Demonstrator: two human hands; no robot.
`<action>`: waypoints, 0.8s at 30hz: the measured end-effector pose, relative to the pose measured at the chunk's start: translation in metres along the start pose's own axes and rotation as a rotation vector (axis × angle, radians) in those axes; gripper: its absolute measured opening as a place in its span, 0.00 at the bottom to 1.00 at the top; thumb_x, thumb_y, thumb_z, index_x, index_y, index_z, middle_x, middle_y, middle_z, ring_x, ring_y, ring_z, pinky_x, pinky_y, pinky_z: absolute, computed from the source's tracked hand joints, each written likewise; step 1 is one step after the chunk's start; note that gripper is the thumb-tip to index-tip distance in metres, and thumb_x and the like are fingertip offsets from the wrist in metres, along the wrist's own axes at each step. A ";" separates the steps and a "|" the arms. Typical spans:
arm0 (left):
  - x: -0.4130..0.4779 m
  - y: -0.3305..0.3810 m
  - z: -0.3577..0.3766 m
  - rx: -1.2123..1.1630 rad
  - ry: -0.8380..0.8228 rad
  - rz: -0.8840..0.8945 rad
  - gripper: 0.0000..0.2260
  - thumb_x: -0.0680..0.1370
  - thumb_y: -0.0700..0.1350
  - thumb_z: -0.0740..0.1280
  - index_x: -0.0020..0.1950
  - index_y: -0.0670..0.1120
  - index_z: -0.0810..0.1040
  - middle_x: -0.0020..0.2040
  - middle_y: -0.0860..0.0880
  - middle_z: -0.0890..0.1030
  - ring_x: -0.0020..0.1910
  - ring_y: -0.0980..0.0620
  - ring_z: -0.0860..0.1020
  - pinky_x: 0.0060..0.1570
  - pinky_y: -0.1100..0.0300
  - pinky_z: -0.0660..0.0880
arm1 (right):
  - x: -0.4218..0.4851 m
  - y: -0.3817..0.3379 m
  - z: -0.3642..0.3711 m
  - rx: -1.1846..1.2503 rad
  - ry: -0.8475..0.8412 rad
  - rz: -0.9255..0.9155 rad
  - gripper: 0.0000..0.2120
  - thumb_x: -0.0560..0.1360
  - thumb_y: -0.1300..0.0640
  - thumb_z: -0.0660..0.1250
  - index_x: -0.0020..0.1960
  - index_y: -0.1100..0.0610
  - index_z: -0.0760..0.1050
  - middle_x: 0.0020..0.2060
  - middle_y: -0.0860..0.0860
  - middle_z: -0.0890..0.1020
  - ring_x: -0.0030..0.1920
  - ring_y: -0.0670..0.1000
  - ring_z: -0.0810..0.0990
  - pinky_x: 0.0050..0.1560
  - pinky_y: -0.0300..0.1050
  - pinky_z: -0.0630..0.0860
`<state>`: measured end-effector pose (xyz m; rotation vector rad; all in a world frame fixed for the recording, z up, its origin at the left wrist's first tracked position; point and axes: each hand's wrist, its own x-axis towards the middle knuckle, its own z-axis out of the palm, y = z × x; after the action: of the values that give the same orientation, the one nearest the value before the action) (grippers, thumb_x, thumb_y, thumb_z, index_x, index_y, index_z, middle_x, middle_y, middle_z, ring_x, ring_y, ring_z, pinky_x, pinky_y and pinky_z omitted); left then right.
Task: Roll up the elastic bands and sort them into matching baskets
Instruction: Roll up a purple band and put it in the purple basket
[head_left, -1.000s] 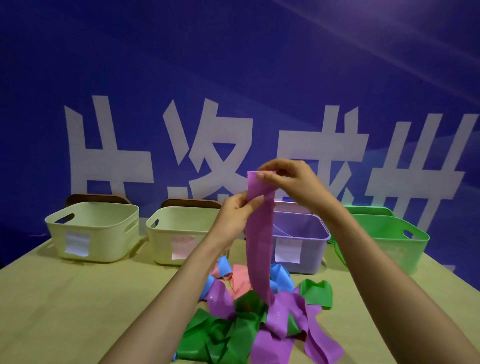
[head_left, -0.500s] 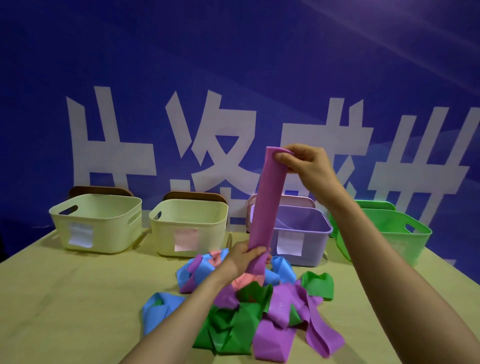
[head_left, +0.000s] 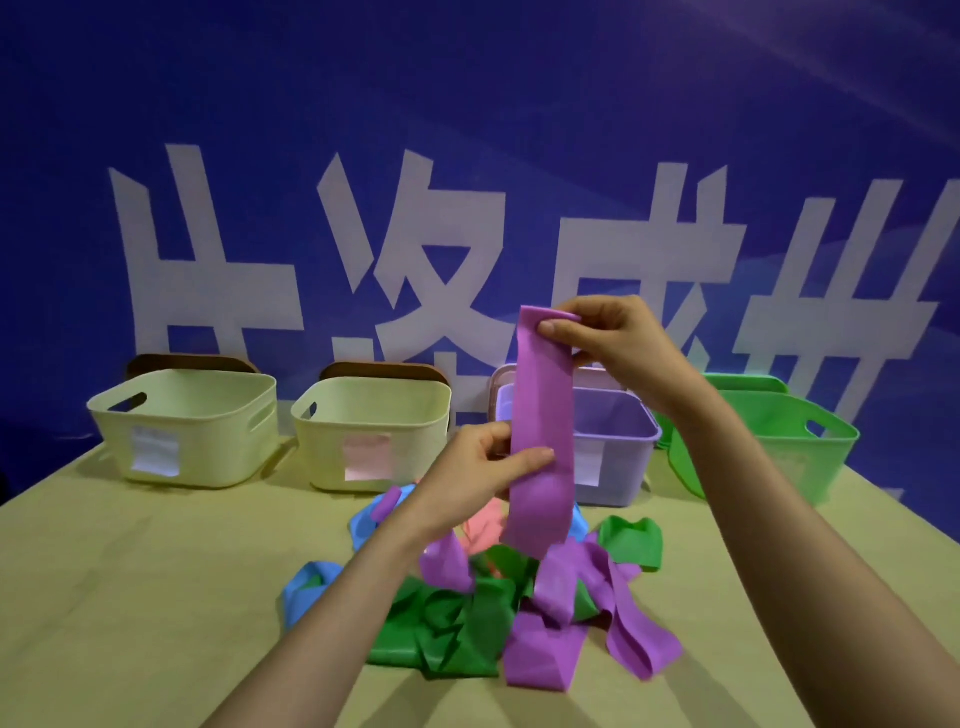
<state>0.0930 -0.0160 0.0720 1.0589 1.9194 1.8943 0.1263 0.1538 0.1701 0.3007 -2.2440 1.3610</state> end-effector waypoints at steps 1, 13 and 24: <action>-0.009 0.002 0.002 -0.032 -0.017 -0.016 0.03 0.75 0.39 0.69 0.48 0.45 0.81 0.41 0.50 0.84 0.38 0.55 0.81 0.36 0.62 0.77 | -0.004 0.000 0.000 0.013 -0.031 0.009 0.05 0.75 0.59 0.68 0.50 0.56 0.80 0.40 0.50 0.82 0.39 0.41 0.81 0.40 0.36 0.78; -0.066 -0.135 0.020 0.221 -0.031 -0.376 0.07 0.70 0.46 0.74 0.44 0.43 0.83 0.38 0.53 0.83 0.38 0.59 0.77 0.42 0.57 0.73 | -0.091 0.125 0.066 0.156 -0.217 0.425 0.04 0.74 0.61 0.69 0.42 0.55 0.80 0.32 0.48 0.77 0.33 0.42 0.74 0.36 0.34 0.74; -0.064 -0.085 0.014 0.162 0.288 -0.092 0.14 0.69 0.48 0.76 0.52 0.50 0.77 0.46 0.54 0.82 0.45 0.62 0.80 0.49 0.65 0.76 | -0.118 0.101 0.070 0.246 -0.088 0.219 0.08 0.67 0.57 0.75 0.40 0.49 0.76 0.32 0.47 0.81 0.37 0.46 0.76 0.40 0.43 0.73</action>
<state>0.1204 -0.0368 -0.0302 0.7550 2.2690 1.9557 0.1629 0.1332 0.0053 0.2056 -2.2329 1.7770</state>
